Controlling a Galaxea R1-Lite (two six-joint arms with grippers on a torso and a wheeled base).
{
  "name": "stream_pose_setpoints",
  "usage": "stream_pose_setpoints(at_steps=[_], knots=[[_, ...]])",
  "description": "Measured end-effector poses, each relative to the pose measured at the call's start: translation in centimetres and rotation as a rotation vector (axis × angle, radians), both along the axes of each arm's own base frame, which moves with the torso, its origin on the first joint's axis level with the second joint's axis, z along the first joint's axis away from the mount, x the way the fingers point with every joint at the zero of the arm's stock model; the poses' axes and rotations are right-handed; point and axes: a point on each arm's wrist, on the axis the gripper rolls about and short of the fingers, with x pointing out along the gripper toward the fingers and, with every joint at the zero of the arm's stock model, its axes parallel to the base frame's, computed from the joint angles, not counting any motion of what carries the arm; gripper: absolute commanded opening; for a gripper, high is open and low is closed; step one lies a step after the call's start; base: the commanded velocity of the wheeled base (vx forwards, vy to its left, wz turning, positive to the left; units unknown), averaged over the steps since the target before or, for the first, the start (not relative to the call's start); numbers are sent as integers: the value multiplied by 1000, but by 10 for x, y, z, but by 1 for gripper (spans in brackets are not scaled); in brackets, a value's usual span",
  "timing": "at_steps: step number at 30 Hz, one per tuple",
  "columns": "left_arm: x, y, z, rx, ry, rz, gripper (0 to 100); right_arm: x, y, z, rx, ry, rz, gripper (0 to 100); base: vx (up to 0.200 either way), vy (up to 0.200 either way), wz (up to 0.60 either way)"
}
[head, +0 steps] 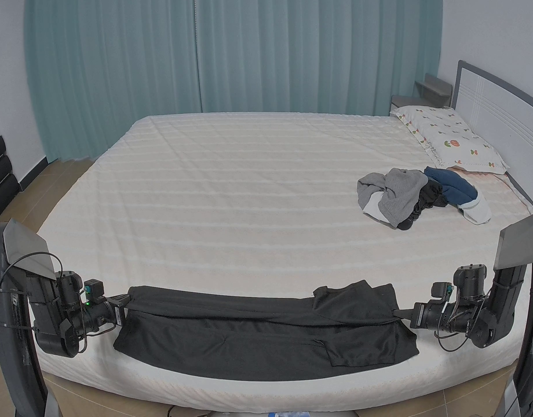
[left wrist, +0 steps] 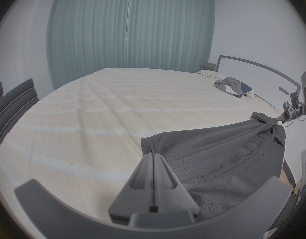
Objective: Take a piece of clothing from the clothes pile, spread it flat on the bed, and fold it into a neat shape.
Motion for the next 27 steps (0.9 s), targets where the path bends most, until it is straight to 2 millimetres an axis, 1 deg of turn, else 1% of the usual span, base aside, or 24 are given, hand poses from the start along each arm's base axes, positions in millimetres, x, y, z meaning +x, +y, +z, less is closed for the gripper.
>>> stream_pose_setpoints(at_steps=[3, 6, 13, 15, 16, 17, 21, 27], knots=[[-2, 1, -1, -2, 9, 3, 0, -2, -3, 1, -3, -28, -3, 0, 0, 0, 0], [-4, 1, -2, -5, 18, 2, 0, -6, -6, -1, -12, -32, -5, 0, 0, 0, 0], [-7, 1, -3, -10, 37, 2, 0, -11, -10, -15, -26, -60, -8, 0, 0, 0, 0], [-8, 0, -4, -12, 43, 0, 0, -15, -11, -21, -28, -40, -12, 0, 0, 0, 0], [-9, 0, -4, -15, 45, -3, 0, -17, -11, -24, -28, -23, -13, 100, 0, 0, 0], [-9, 0, -4, -17, 46, -5, 100, -18, -12, -25, -28, -14, -13, 100, 0, 0, 0], [-11, -1, -5, -23, 51, -11, 100, -19, -12, -29, -19, 6, -23, 100, 0, 0, 0], [-12, -1, -4, -30, 54, -10, 100, -18, -12, -26, -1, 4, -36, 100, 0, 0, 0]])
